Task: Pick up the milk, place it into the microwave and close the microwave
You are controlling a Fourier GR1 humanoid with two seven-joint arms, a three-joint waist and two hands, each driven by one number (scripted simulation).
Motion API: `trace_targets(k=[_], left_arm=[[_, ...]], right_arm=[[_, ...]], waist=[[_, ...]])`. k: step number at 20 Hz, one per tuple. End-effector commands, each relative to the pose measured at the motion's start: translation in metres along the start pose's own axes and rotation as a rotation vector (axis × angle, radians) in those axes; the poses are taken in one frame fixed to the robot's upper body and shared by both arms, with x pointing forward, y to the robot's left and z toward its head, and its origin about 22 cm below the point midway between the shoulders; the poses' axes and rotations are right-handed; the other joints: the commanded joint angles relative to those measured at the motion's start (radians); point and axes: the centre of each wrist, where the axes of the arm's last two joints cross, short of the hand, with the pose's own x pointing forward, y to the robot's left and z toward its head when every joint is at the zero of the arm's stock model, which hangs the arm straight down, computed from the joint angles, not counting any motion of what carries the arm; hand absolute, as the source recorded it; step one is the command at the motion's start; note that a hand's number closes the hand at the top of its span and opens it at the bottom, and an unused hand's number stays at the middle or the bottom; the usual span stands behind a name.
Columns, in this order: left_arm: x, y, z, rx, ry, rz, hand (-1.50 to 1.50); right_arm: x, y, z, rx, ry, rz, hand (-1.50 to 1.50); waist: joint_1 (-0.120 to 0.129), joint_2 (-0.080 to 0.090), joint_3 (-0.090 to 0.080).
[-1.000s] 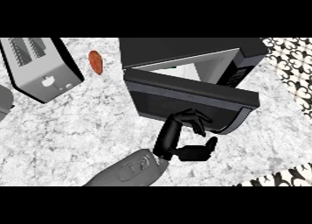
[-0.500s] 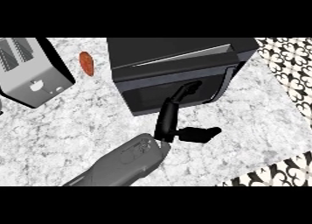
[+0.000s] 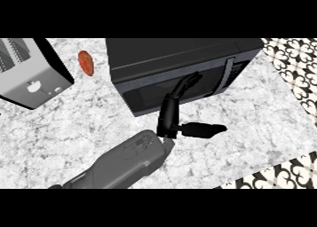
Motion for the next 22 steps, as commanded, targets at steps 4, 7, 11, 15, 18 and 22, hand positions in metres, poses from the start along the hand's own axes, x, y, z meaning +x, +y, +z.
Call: trace_targets(k=[4,7,11,15,18,22], left_arm=[[0.008,0.004,-0.021,0.069,-0.012,0.008,-1.50],[0.003,0.006,-0.021,0.078,-0.011,-0.001,-1.50],[0.003,0.006,-0.021,0.083,-0.014,0.024,-1.50],[0.006,0.002,-0.021,0.057,-0.032,0.027,-1.50],[0.007,0.003,-0.024,0.067,-0.030,0.032,-1.50],[0.005,0.004,-0.025,0.073,-0.024,0.036,-1.50]], right_arm=[[0.001,-0.008,-0.015,0.009,-0.028,0.038,1.50],[-0.003,-0.010,-0.016,0.010,-0.021,0.034,1.50],[-0.005,-0.013,-0.019,-0.001,-0.016,0.037,1.50],[-0.030,0.025,-0.007,-0.061,-0.007,-0.327,-1.50],[-0.038,0.026,-0.005,-0.074,0.007,-0.384,-1.50],[-0.042,0.022,-0.008,-0.063,0.022,-0.430,-1.50]], waist=[[-0.008,0.012,0.000],[-0.007,0.018,0.002],[-0.019,0.020,0.002],[0.007,0.030,0.007],[0.004,0.032,0.008],[-0.003,0.029,0.005]])
